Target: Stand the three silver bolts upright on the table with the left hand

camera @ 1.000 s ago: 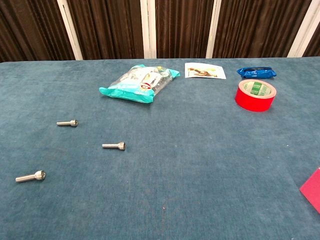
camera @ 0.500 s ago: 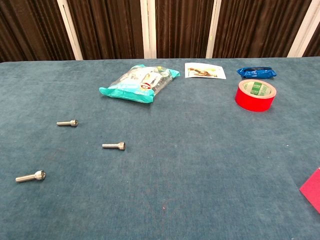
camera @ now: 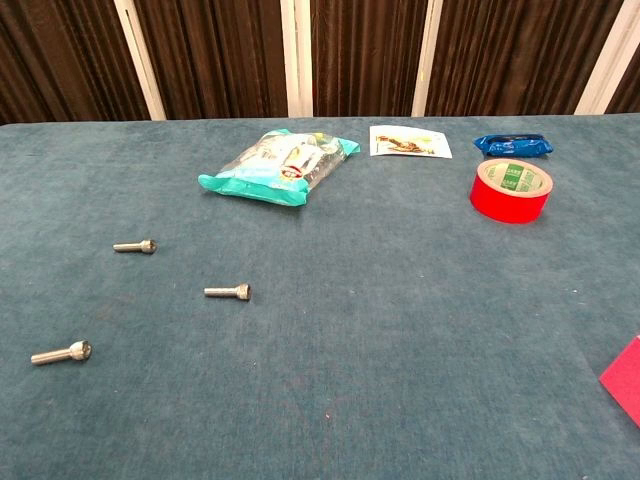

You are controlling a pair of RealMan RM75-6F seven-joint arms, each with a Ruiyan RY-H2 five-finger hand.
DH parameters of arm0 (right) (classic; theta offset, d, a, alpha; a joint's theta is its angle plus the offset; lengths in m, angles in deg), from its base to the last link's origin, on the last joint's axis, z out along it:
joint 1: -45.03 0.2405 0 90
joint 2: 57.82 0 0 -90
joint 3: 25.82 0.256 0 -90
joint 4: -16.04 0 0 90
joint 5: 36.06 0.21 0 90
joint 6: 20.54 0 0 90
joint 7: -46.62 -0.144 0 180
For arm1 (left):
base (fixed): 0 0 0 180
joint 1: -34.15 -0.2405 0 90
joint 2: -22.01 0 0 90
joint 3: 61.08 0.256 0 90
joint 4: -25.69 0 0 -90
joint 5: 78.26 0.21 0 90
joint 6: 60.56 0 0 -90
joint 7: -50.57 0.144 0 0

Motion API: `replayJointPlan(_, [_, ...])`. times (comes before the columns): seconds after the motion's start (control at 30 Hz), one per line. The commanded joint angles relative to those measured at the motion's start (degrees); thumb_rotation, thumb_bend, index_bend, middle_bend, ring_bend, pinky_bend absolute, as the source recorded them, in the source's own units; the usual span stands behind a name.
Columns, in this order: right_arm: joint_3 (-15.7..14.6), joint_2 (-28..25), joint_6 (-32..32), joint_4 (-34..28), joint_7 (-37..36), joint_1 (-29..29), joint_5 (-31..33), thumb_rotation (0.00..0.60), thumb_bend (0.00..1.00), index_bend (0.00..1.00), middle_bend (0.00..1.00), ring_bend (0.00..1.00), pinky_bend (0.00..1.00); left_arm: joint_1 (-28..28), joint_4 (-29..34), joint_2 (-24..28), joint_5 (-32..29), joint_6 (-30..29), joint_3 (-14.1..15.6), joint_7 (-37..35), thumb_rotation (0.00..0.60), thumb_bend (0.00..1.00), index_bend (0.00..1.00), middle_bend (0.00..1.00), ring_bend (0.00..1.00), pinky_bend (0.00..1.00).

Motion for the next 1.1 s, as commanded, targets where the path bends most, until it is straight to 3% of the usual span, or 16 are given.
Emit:
replayJointPlan(0.03, [0.0, -0.1, 0.1, -0.2, 0.1, 0.0, 0.2, 0.600, 0.00, 0.00, 0.00, 0.00, 0.00, 0.3, 0.1, -0.2, -0.1, 0.8, 0.2, 0.5, 0.600, 0.28, 0.26, 0.00, 0.00, 0.00])
replayJointPlan(0.2, [0.1, -0.3, 0.0, -0.5, 0.2, -0.2, 0.8, 0.600, 0.00, 0.00, 0.00, 0.00, 0.00, 1.6, 5.1, 1.8, -1.1, 6.2, 1.6, -0.2, 0.600, 0.28, 0.28, 0.00, 0.00, 0.00])
replayJointPlan(0.47, [0.5, -1.0, -0.5, -1.1, -0.5, -0.6, 1.2, 0.600, 0.00, 0.00, 0.00, 0.00, 0.00, 4.2, 10.9, -0.6, -2.1, 10.4, 3.2, 12.2, 0.600, 0.28, 0.32, 0.00, 0.00, 0.00])
replayJointPlan(0.77, [0.8, -1.4, -0.8, -1.0, -1.5, -0.8, 1.5, 0.600, 0.00, 0.00, 0.00, 0.00, 0.00, 5.6, 11.0, -9.6, -4.5, 12.4, 4.6, 23.6, 0.600, 0.30, 0.35, 0.00, 0.00, 0.00])
replayJointPlan(1.1, [0.8, -1.5, -0.7, -0.9, -1.8, -0.9, 1.7, 0.600, 0.00, 0.00, 0.00, 0.00, 0.00, 7.9, 7.8, -18.2, -8.8, 16.5, 5.0, 30.0, 0.600, 0.36, 0.40, 0.00, 0.00, 0.00])
